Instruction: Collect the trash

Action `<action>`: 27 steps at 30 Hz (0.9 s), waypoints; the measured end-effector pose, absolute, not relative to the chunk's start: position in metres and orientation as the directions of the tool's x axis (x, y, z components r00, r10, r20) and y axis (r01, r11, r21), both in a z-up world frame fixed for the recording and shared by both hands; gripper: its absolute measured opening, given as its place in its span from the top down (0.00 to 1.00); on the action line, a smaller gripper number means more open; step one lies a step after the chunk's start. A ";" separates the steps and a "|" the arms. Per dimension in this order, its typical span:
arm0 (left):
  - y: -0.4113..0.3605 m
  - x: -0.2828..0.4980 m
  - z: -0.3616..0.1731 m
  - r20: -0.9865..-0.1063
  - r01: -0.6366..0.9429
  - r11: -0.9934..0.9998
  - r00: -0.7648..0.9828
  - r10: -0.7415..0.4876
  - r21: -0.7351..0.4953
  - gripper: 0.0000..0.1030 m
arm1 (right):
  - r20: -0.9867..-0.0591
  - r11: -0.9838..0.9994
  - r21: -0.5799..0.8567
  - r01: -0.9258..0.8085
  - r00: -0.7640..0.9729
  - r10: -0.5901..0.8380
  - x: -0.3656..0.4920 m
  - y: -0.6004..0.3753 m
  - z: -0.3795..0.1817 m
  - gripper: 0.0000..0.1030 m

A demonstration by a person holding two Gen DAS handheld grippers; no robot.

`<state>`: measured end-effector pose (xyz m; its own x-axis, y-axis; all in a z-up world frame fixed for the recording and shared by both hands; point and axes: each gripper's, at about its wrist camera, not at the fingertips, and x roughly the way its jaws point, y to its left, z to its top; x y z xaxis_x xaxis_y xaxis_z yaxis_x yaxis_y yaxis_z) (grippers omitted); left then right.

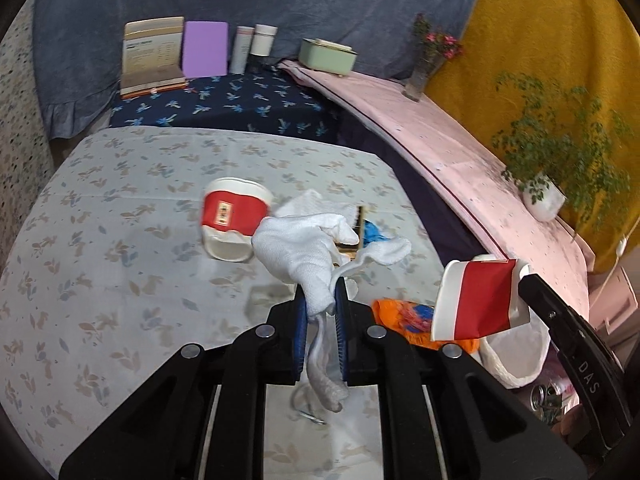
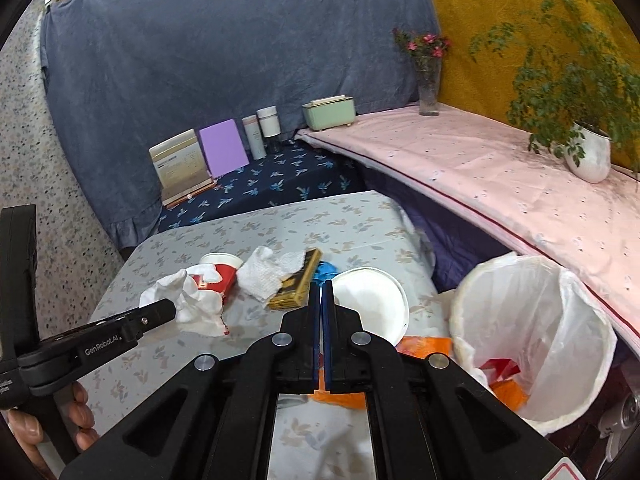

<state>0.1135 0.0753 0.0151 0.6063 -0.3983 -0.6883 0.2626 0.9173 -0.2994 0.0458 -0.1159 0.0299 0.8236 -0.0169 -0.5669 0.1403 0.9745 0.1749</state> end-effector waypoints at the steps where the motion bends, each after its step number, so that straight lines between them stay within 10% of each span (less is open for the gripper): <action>1: 0.069 0.111 0.016 -0.687 0.274 0.915 0.604 -0.404 -0.296 0.88 | -0.566 0.973 0.175 0.151 0.824 -0.026 0.042 -0.121 0.030 0.99; 27: -0.063 0.081 0.013 -0.708 0.499 0.832 0.496 -0.502 -0.241 0.88 | -0.569 0.913 0.214 0.348 0.804 -0.173 -0.004 -0.225 0.016 0.99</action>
<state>0.0814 -0.0634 0.0127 0.4963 -0.5023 -0.7081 0.4991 0.8324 -0.2406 -0.0043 -0.2245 0.0161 0.8041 -0.1726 -0.5688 0.3476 0.9128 0.2144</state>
